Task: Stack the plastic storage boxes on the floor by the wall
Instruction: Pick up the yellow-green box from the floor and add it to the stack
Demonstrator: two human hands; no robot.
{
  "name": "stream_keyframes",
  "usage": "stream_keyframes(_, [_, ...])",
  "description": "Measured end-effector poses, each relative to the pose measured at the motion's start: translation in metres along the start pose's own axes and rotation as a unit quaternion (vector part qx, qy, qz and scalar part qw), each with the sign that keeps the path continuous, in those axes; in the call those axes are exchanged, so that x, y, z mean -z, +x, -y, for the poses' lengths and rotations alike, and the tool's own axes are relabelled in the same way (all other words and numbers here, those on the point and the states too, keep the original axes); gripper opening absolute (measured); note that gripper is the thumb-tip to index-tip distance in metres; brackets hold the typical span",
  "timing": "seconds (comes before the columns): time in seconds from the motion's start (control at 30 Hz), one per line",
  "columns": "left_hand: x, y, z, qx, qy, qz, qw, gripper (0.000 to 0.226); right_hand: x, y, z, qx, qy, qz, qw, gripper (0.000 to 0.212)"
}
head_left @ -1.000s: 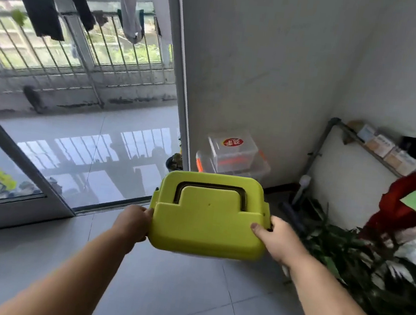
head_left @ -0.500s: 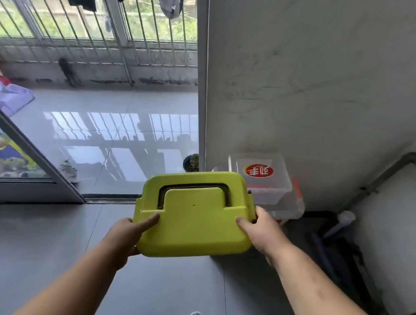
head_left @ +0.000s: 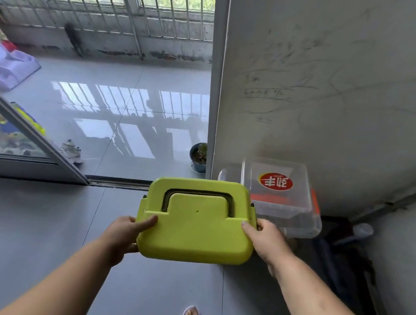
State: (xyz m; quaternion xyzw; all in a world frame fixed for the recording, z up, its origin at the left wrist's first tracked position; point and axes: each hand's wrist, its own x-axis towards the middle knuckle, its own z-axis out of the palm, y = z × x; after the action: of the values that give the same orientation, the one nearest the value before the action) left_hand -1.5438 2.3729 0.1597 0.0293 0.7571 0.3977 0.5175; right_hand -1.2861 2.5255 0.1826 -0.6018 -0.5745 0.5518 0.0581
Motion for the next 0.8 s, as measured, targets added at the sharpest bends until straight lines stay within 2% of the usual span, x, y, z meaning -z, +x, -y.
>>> stream_keyframes(0.2, [-0.013,0.004,0.002,0.005,-0.021,-0.002,1.000,0.030,0.005,0.024,0.000,-0.002,-0.013,-0.011,1.000,0.043])
stream_keyframes(0.3, [-0.014,0.004,0.004,0.015,-0.032,-0.013,0.999,0.035,0.008,0.037,-0.005,-0.030,0.035,-0.024,0.999,0.032])
stream_keyframes(0.37, [-0.015,0.005,0.005,0.017,-0.032,-0.017,0.999,0.041,0.010,0.049,-0.007,-0.070,0.107,-0.066,0.990,0.031])
stream_keyframes(0.43, [-0.016,0.005,0.004,0.018,-0.035,-0.019,0.999,0.044,0.014,0.066,-0.008,-0.128,0.208,-0.116,0.963,0.037])
stream_keyframes(0.53, [-0.018,0.005,0.003,0.020,-0.036,-0.023,0.999,0.050,0.020,0.086,-0.006,-0.204,0.319,-0.148,0.914,0.046])
stream_keyframes(0.63, [-0.021,0.005,0.002,0.018,-0.035,-0.030,0.999,0.052,0.024,0.101,-0.002,-0.234,0.387,-0.179,0.874,0.039])
stream_keyframes(0.8, [-0.027,0.004,-0.003,0.011,-0.037,-0.033,0.999,0.047,0.034,0.116,-0.002,-0.263,0.460,-0.191,0.827,0.048])
